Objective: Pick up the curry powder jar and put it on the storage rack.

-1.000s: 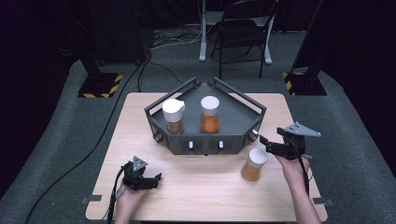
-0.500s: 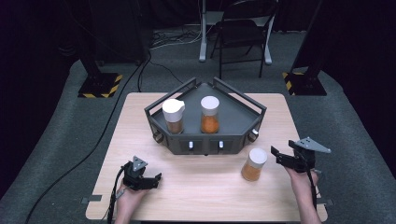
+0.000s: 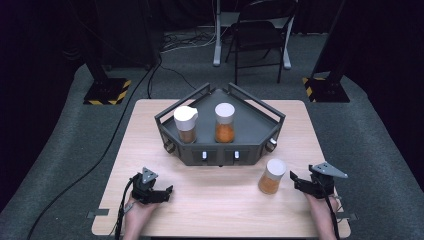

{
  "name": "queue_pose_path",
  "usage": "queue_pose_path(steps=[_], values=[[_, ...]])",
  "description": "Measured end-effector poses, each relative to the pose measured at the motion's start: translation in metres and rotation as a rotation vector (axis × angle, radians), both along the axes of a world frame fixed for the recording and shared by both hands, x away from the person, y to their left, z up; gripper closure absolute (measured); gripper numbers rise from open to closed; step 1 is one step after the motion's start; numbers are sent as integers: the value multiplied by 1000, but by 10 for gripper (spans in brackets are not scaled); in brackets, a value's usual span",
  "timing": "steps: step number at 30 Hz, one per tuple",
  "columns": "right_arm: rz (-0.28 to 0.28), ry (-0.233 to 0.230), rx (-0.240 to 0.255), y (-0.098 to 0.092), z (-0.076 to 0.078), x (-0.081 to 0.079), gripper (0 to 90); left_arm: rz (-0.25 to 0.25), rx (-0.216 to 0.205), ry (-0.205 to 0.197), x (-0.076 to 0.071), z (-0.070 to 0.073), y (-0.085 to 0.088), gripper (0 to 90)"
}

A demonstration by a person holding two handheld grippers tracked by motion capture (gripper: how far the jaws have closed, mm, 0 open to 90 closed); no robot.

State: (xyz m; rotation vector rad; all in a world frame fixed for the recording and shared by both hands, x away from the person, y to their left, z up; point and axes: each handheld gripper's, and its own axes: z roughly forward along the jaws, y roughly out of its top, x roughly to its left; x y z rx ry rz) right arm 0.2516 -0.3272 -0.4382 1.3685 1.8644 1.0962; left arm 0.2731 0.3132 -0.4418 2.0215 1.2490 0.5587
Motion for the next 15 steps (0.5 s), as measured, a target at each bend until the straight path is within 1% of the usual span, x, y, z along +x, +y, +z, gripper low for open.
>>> queue_pose_path(steps=[6, 12, 14, 15], values=[[2, 10, 11, -1, -11, -3, 186, 0, 0, 0, 0, 0, 0, 84], [6, 7, 13, -2, -17, -7, 186, 0, 0, 0, 0, 0, 0, 84], [7, 10, 3, -1, -17, -7, 187, 0, 0, 0, 0, 0, 0, 84], [7, 2, 0, 0, -18, -8, 187, 0, 0, 0, 0, 0, 0, 84]])
